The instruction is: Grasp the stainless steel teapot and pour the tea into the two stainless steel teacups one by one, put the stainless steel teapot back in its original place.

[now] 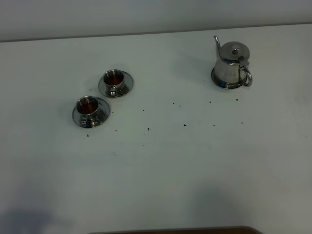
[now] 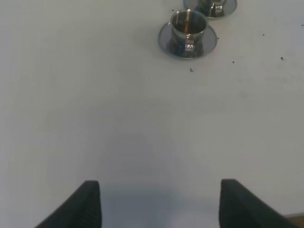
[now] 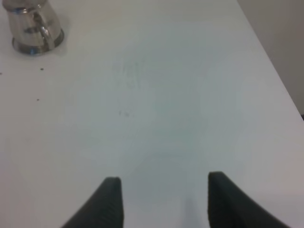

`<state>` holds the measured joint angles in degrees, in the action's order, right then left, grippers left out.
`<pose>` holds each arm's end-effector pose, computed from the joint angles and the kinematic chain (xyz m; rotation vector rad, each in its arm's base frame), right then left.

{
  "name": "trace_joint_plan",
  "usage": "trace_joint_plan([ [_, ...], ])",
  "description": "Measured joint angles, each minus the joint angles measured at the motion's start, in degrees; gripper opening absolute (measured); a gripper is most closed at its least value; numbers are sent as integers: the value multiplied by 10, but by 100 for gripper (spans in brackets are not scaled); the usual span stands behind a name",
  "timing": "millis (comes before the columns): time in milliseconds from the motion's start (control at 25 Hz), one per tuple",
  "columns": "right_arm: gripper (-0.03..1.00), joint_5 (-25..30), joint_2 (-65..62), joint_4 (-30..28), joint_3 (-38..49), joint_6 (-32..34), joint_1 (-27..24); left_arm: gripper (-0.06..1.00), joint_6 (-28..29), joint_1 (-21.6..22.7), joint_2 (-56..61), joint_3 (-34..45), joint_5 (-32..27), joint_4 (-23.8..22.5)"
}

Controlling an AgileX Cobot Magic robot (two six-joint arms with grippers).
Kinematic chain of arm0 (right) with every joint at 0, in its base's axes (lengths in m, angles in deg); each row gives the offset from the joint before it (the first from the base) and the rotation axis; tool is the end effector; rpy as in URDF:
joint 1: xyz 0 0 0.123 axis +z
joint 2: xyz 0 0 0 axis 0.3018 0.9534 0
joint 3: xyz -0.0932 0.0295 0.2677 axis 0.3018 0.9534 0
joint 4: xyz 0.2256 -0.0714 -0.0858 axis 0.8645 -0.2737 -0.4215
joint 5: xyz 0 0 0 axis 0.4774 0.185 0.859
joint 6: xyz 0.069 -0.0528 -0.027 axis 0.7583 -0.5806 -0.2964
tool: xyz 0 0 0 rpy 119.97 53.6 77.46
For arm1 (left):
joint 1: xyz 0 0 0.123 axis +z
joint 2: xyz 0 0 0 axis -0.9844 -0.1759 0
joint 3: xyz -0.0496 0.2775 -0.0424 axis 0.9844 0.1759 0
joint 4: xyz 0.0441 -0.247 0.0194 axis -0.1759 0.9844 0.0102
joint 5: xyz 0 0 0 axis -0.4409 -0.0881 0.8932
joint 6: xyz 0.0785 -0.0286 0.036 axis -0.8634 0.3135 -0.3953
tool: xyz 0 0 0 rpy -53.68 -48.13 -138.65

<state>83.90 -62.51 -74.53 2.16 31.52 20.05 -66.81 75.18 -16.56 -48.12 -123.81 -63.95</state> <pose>-0.0109 -0.0051 0.2798 -0.0392 2.0657 -0.0406 0.0002 0.0008 0.2650 0.0700 2.0933 -0.0445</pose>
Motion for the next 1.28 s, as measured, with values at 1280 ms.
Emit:
trace_joint_plan([
  [1280,41,0,0,0,0,0,0,59,0,0,0,0,0,0],
])
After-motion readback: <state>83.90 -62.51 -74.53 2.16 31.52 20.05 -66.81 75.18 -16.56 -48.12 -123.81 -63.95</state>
